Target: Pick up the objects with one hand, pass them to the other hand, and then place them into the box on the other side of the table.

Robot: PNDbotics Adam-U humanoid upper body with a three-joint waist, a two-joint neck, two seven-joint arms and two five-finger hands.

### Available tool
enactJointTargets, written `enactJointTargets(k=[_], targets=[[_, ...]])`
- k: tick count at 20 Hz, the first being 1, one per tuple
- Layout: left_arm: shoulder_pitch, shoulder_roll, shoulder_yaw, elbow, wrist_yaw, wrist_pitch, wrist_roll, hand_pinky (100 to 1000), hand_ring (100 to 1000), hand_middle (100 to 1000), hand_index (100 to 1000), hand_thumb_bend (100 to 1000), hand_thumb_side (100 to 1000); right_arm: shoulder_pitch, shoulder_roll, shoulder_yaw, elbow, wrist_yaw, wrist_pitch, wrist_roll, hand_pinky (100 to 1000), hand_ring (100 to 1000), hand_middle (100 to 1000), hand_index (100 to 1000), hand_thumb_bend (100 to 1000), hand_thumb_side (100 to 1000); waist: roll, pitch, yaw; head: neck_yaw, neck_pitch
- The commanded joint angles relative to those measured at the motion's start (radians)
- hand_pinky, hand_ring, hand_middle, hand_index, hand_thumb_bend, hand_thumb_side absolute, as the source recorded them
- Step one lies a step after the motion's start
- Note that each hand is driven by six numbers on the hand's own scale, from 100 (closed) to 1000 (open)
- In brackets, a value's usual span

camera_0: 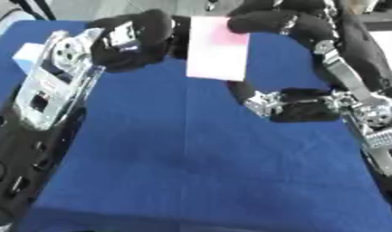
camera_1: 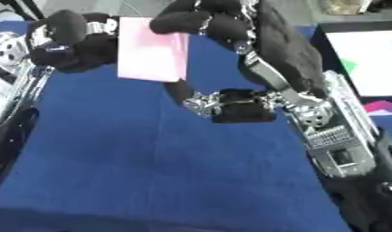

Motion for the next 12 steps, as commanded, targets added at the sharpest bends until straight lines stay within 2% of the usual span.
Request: enactJointTargets(k=[1, 8, 12], targets=[[-0.008, 0.014, 0.028, -0.014, 0.025, 0.007, 0.012, 822, 721, 757, 895, 767, 1000, -0.009, -0.021, -0.015, -0.021, 0.006, 0.001, -0.009, 748, 630, 466, 812, 100, 100, 0.001, -0.018, -0.001, -0.005, 0.002], [0.022, 0.031, 0.098, -0.021, 0.054, 0.009, 0.070, 823, 720, 755, 894, 732, 1000, 0.009, -0.059, -0.061, -0.021, 0.028, 0.019, -0.050, 749, 632, 468, 812, 100, 100, -0.001, -0.020, -0.003, -0.007, 0.001], [0.072, 0.059, 0.171, -0.014, 0.026, 0.010, 0.148, 816, 710, 739, 885, 665, 1000, 0.039, -0.126, -0.128, -0.021, 0.021, 0.094, -0.103, 751, 628, 468, 813, 100, 100, -0.002, -0.020, -0.002, -0.012, -0.001]])
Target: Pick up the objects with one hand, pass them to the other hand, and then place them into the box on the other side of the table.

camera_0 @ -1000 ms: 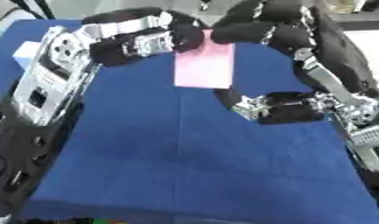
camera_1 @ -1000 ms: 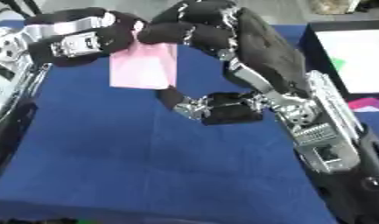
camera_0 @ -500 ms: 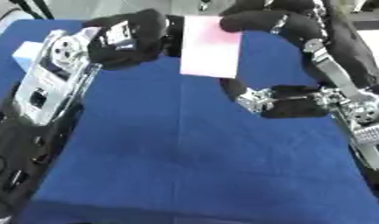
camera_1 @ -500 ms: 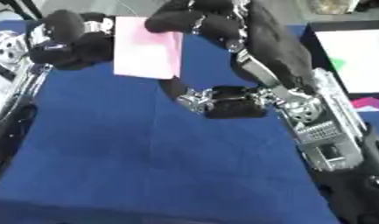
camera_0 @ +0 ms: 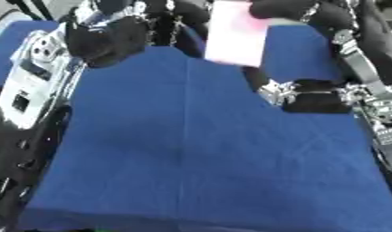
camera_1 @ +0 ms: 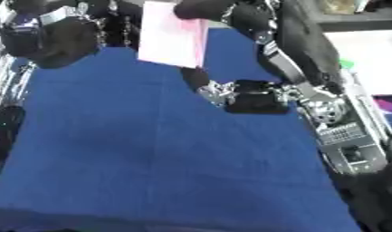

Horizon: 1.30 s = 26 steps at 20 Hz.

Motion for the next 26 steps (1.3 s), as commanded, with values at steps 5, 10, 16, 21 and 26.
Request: enactJointTargets(k=[5, 10, 16, 21, 26], targets=[[0.095, 0.052, 0.153, 0.001, -0.011, 0.012, 0.160, 789, 670, 690, 853, 512, 914, 0.042, -0.161, -0.169, 0.016, -0.034, 0.182, -0.125, 753, 621, 464, 815, 100, 100, -0.002, -0.017, 0.006, -0.025, -0.006], [0.177, 0.052, 0.222, -0.027, 0.015, 0.027, 0.258, 767, 631, 638, 822, 411, 863, 0.037, -0.239, -0.258, 0.212, -0.032, 0.291, -0.217, 755, 615, 470, 826, 100, 100, -0.002, -0.018, 0.019, -0.066, -0.009], [0.259, 0.039, 0.268, -0.080, 0.018, 0.026, 0.308, 763, 621, 619, 816, 391, 865, -0.028, -0.270, -0.319, 0.511, 0.009, 0.336, -0.289, 757, 610, 466, 827, 100, 100, 0.003, -0.018, 0.036, -0.147, -0.026], [0.292, 0.021, 0.289, -0.121, 0.013, 0.020, 0.331, 761, 619, 615, 814, 388, 861, -0.095, -0.269, -0.353, 0.728, 0.010, 0.352, -0.325, 763, 607, 468, 835, 100, 100, 0.003, -0.018, 0.045, -0.216, -0.041], [0.307, 0.005, 0.296, -0.141, 0.013, 0.022, 0.338, 761, 619, 614, 813, 386, 859, -0.165, -0.265, -0.376, 0.911, 0.019, 0.362, -0.341, 777, 618, 496, 860, 100, 100, 0.006, -0.021, 0.052, -0.252, -0.049]])
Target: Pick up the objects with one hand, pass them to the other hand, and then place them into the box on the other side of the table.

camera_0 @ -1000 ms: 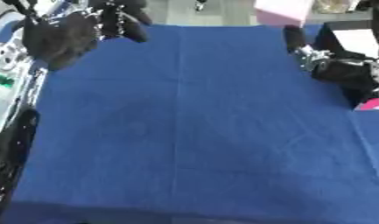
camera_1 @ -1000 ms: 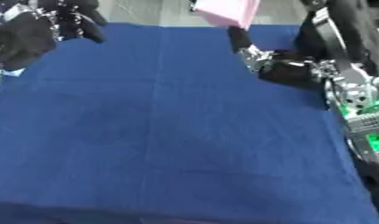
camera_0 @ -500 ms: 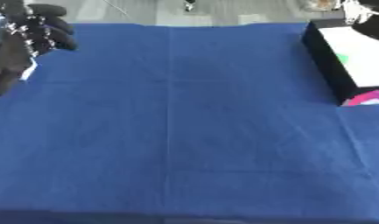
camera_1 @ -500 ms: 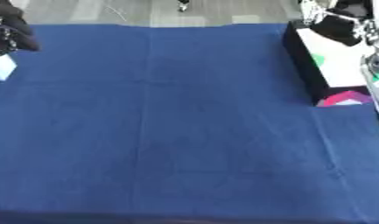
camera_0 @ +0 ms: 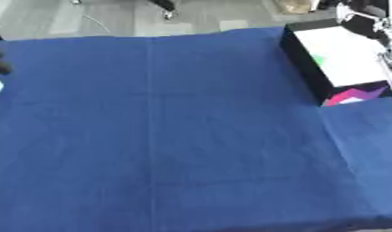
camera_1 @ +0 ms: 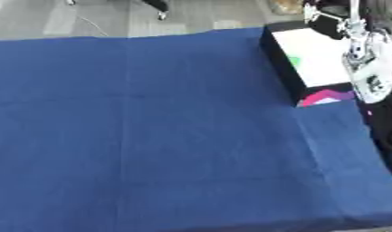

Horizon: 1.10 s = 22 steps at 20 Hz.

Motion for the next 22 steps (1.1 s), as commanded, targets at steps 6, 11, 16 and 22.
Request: enactJointTargets(k=[6, 11, 16, 22], targets=[[0.007, 0.001, 0.018, -0.034, 0.002, 0.005, 0.006, 761, 620, 614, 812, 385, 859, -0.087, -0.029, -0.031, 0.270, 0.046, 0.007, 0.075, 820, 720, 663, 962, 100, 231, -0.004, -0.023, 0.007, -0.029, -0.017], [0.014, 0.000, 0.022, -0.036, -0.001, 0.007, 0.008, 761, 620, 614, 812, 385, 859, -0.089, -0.033, -0.045, 0.388, 0.064, 0.025, 0.157, 835, 754, 739, 983, 100, 365, -0.008, -0.024, 0.011, -0.028, -0.015], [0.022, 0.001, 0.025, -0.035, -0.005, 0.008, 0.007, 762, 621, 615, 813, 386, 859, -0.072, -0.042, -0.049, 0.411, 0.083, 0.031, 0.180, 872, 807, 876, 1000, 119, 586, -0.008, -0.025, 0.011, -0.022, -0.014], [0.026, 0.002, 0.030, -0.032, -0.012, 0.006, 0.006, 763, 624, 622, 814, 385, 859, -0.045, -0.059, -0.056, 0.310, 0.117, 0.002, 0.188, 887, 826, 941, 1000, 187, 581, -0.007, -0.025, 0.008, -0.015, -0.013]])
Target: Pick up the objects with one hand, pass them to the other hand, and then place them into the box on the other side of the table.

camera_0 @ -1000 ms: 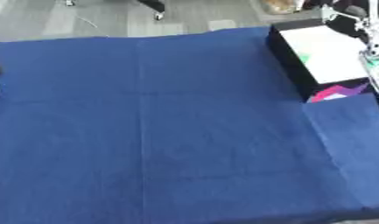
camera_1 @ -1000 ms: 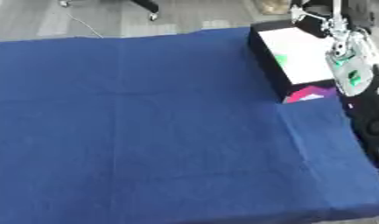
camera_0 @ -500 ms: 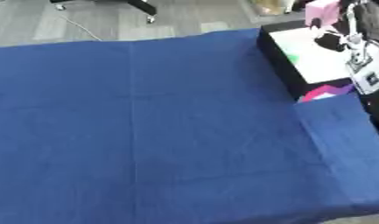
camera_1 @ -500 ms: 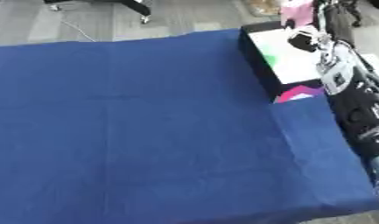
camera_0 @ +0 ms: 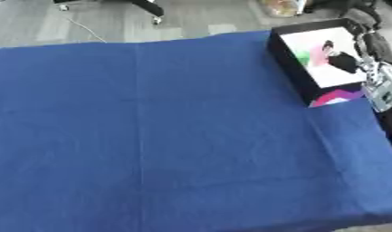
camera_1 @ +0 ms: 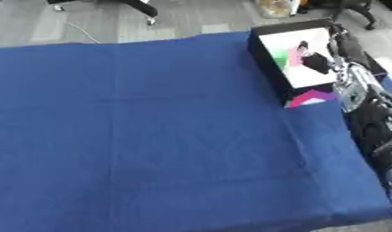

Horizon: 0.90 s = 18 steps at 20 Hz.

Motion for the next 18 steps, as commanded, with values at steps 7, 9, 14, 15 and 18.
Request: enactJointTargets(k=[7, 9, 14, 15, 18], targets=[[-0.015, 0.041, 0.038, -0.010, -0.047, -0.018, 0.037, 765, 627, 627, 821, 378, 842, 0.101, -0.026, -0.006, -0.485, -0.086, -0.077, -0.128, 839, 760, 827, 979, 100, 289, 0.004, -0.015, -0.009, 0.074, -0.012], [-0.022, 0.063, 0.052, -0.002, -0.086, -0.034, 0.064, 766, 629, 631, 825, 374, 826, 0.146, -0.010, 0.021, -0.632, -0.127, -0.100, -0.126, 832, 753, 813, 978, 100, 256, 0.007, -0.014, -0.013, 0.112, -0.014], [-0.033, 0.148, 0.086, 0.064, -0.232, -0.092, 0.162, 773, 638, 644, 836, 367, 773, 0.231, 0.043, 0.077, -0.907, -0.209, -0.135, -0.060, 826, 742, 788, 980, 100, 244, 0.018, -0.012, -0.019, 0.203, -0.020], [-0.035, 0.169, 0.091, 0.089, -0.280, -0.104, 0.186, 773, 639, 645, 838, 365, 769, 0.243, 0.055, 0.087, -0.946, -0.219, -0.144, -0.040, 825, 740, 785, 980, 100, 243, 0.021, -0.011, -0.020, 0.229, -0.022], [-0.044, 0.224, 0.095, 0.177, -0.406, -0.134, 0.247, 776, 645, 653, 844, 371, 745, 0.268, 0.079, 0.104, -1.027, -0.248, -0.163, 0.009, 822, 733, 777, 979, 100, 241, 0.029, -0.009, -0.025, 0.305, -0.021]])
